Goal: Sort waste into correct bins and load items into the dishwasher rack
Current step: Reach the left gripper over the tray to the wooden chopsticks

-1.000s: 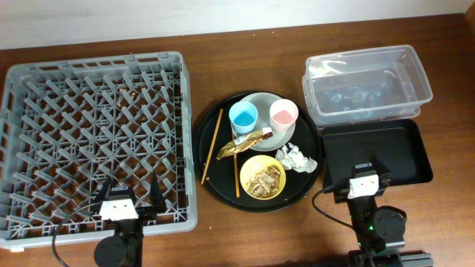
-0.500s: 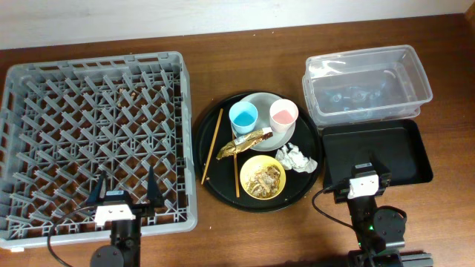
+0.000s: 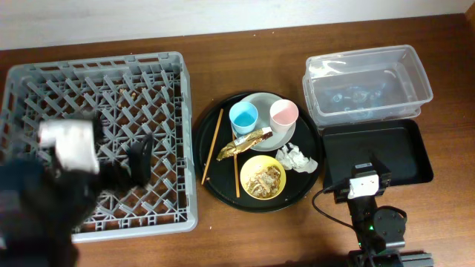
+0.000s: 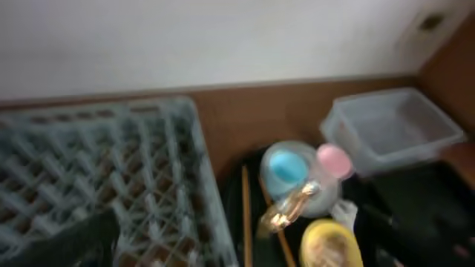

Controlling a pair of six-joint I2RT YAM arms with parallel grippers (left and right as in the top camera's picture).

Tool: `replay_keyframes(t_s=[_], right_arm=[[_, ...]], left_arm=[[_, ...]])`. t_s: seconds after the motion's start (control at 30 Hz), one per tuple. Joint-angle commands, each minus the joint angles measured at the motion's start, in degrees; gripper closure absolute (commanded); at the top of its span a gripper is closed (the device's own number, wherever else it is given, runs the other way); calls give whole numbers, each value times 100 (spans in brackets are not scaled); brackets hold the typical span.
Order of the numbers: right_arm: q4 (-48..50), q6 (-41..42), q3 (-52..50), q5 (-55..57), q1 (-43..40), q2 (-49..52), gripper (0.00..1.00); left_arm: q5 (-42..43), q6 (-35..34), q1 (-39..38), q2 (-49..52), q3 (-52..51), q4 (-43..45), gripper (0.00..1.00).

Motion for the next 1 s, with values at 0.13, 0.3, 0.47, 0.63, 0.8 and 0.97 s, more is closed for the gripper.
replay_keyframes(t_s=[0.13, 0.3, 0.47, 0.63, 0.8, 0.97], right_arm=[[-24, 0, -31, -11, -37, -37, 1], [-24, 0, -31, -11, -37, -37, 1], [-24, 0, -31, -11, -37, -37, 1], [-24, 0, -31, -11, -37, -37, 1], [-24, 0, -31, -11, -37, -37, 1], [-24, 0, -31, -11, -37, -37, 1]], left_arm=[[2214, 24, 11, 2509, 2037, -752, 1], [1698, -85, -527, 3136, 2020, -1578, 65], [570, -118, -1655, 3703, 1985, -1633, 1], [205, -164, -2022, 3956, 1982, -1329, 57], [-964, -170, -2671, 4291, 1738, -1513, 72], [-2162, -962, -3128, 4999, 1526, -1458, 71]])
